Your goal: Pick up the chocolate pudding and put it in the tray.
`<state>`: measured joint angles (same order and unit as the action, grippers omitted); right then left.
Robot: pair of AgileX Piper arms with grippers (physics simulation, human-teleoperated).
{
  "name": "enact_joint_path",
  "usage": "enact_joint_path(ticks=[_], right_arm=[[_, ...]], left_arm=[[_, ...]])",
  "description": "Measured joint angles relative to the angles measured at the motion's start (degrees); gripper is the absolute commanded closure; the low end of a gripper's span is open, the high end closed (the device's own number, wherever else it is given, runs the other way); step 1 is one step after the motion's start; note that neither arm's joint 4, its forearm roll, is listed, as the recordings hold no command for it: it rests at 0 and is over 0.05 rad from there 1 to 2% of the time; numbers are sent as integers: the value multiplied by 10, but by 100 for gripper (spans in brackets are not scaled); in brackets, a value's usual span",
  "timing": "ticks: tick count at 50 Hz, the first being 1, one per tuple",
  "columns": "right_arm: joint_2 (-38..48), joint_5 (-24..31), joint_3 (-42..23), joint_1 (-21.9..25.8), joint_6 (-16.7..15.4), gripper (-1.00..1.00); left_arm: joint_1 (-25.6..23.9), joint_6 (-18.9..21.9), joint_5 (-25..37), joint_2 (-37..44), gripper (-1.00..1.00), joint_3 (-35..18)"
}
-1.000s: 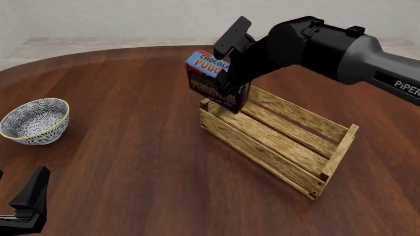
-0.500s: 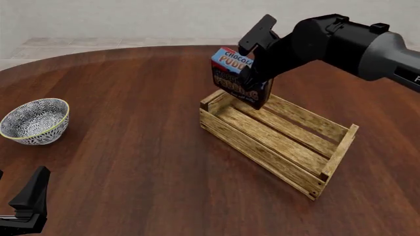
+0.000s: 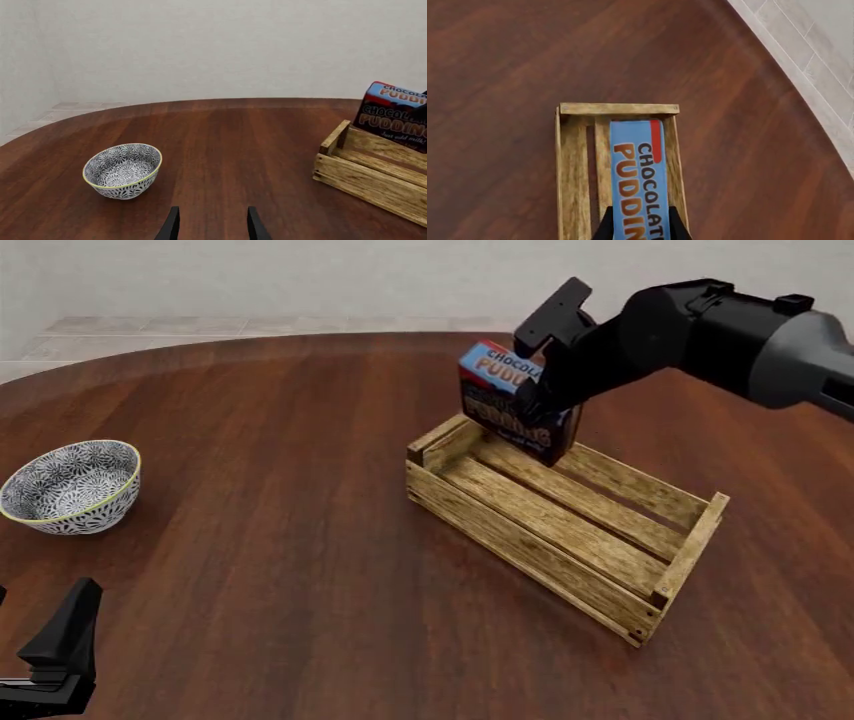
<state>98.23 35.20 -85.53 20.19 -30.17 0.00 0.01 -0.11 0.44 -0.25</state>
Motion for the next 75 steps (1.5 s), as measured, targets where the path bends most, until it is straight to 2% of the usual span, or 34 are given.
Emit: enact_joint_path(ticks=[11, 32, 75], right_arm=[[6, -13, 13, -11, 5, 100], [11, -39, 46, -4, 23, 100], [28, -77, 92, -4, 29, 100]], left_arm=[[0, 0, 0, 0, -100, 0], [0, 0, 0, 0, -100, 0], [0, 0, 0, 0, -100, 0]])
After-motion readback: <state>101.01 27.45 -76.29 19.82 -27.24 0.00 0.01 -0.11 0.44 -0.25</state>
